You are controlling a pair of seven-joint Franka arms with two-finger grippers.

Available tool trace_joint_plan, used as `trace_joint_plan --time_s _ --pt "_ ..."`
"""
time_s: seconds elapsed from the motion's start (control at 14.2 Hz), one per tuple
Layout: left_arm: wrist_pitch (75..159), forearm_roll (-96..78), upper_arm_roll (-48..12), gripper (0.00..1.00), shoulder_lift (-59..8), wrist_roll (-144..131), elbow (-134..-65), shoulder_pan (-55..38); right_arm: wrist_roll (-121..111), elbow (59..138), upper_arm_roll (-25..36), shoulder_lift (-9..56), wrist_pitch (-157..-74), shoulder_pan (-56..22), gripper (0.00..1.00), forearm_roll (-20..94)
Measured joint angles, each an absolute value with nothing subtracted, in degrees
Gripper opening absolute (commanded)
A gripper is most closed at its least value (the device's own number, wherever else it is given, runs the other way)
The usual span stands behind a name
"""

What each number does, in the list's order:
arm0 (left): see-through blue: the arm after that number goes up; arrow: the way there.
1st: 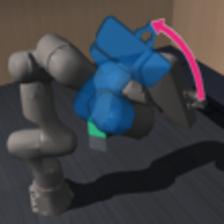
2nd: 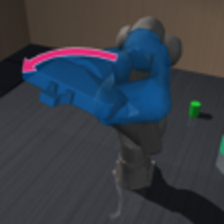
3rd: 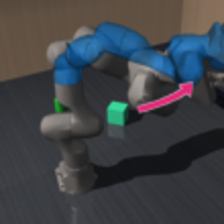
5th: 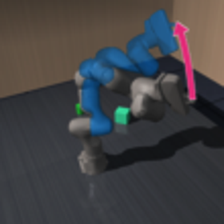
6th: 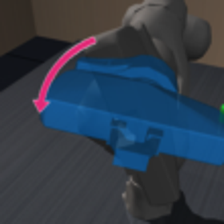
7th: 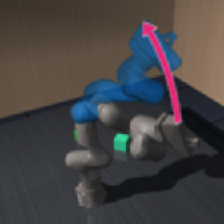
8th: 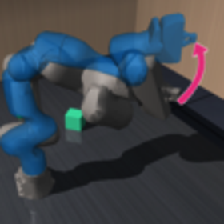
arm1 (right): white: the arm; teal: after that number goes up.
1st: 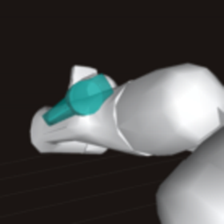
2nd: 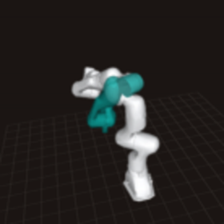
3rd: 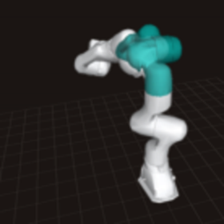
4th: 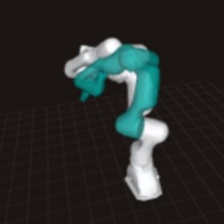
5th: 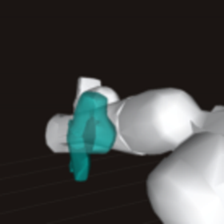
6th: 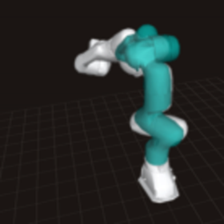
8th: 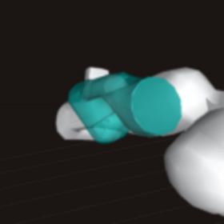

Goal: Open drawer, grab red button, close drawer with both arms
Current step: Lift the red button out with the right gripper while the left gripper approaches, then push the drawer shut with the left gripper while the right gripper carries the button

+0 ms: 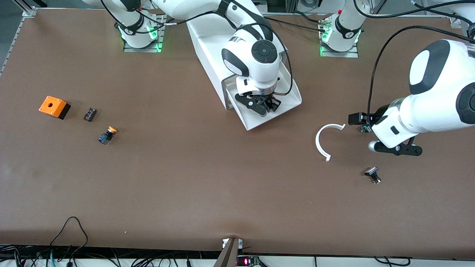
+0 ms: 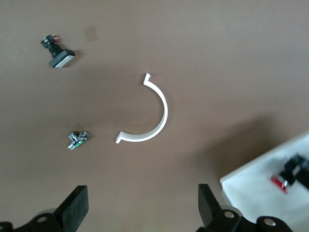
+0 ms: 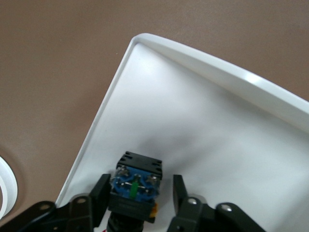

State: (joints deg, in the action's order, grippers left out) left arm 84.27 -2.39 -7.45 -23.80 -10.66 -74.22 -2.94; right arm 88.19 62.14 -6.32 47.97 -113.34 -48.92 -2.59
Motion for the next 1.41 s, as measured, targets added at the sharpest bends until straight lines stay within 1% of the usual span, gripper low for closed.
trace_joint_plan --time_s 0.07,0.35,0.56,0.7,0.84,1.12,1.26,1.41 --pt "84.75 -2.39 -7.45 1.00 -24.00 -13.37 -74.22 -2.96 88.19 62.10 -6.32 47.96 -113.35 -48.96 0.00 -2.60" --pt "86.14 -2.39 -7.53 1.00 -24.13 -20.08 -74.44 -3.14 87.46 61.23 -5.89 47.69 -112.08 -48.84 0.00 -2.60" --pt "90.22 -2.38 -7.56 1.00 -24.67 -20.95 -76.93 -3.12 84.32 57.67 -5.74 46.99 -108.66 -45.94 0.00 -2.41" --pt "95.01 -2.39 -7.84 0.99 -24.99 -22.45 -80.34 -3.35 80.00 56.00 -5.85 45.59 -107.70 -42.18 0.00 -0.48" --pt "99.87 -2.40 -9.40 0.99 -25.29 -26.64 -84.13 -3.60 71.31 55.33 -5.96 43.59 -105.93 -38.07 0.00 0.97" --pt "110.23 -2.40 -15.86 0.99 -25.32 -40.26 -92.48 -4.09 47.47 55.37 -5.34 40.98 -98.78 -32.01 0.00 1.20" --pt "116.58 -2.39 -19.71 0.99 -25.35 -45.52 -97.73 -4.49 37.47 55.48 -3.47 40.82 -95.30 -29.85 0.00 1.20" --pt "122.11 -2.39 -22.11 0.99 -25.35 -49.22 -102.07 -5.00 30.25 57.14 -1.04 40.07 -94.24 -28.29 0.00 1.21"
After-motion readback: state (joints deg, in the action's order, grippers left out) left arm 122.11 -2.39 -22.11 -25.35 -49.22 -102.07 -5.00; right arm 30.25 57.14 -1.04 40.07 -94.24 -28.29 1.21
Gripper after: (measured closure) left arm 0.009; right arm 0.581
